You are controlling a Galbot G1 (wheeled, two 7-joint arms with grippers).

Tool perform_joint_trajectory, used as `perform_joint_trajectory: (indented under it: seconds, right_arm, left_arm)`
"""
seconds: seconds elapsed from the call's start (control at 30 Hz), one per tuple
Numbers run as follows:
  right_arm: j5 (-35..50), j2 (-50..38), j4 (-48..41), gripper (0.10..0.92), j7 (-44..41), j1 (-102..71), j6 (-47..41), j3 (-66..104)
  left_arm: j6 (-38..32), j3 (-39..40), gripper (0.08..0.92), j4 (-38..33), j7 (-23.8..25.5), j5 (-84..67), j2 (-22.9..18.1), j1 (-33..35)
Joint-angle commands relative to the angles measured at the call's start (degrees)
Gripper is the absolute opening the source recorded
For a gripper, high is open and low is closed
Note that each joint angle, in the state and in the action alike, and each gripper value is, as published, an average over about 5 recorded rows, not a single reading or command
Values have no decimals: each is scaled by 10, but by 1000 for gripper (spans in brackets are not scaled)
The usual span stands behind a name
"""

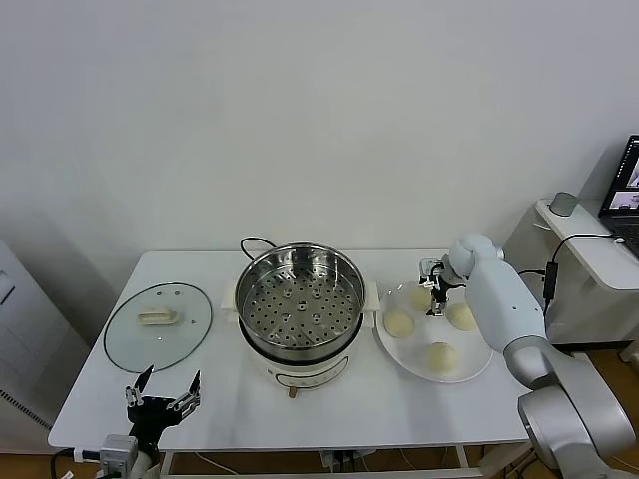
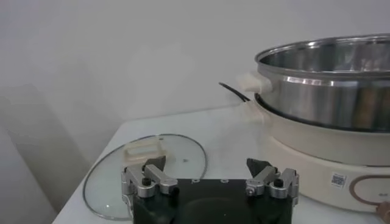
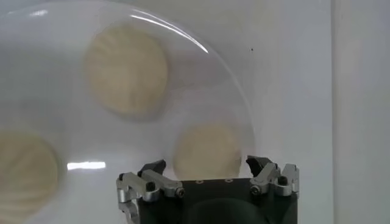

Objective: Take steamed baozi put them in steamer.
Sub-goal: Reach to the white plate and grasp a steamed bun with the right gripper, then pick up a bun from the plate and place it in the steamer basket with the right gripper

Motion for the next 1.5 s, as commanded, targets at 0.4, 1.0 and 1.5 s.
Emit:
perform_joint_trajectory:
  seconds: [0.4, 1.0, 1.5]
  right_arm:
    - [4, -3, 6, 611, -12, -3, 0, 1]
    - [175, -58, 81, 501, -67, 86, -40, -138]
    - [492, 72, 10, 501, -223, 368, 123, -423]
  left_arm:
    - [0, 1, 823, -1, 0, 1, 0, 1]
    - [2, 7, 823, -4, -1, 1, -2, -8]
    - [-3, 2, 823, -21, -12, -1, -12, -15]
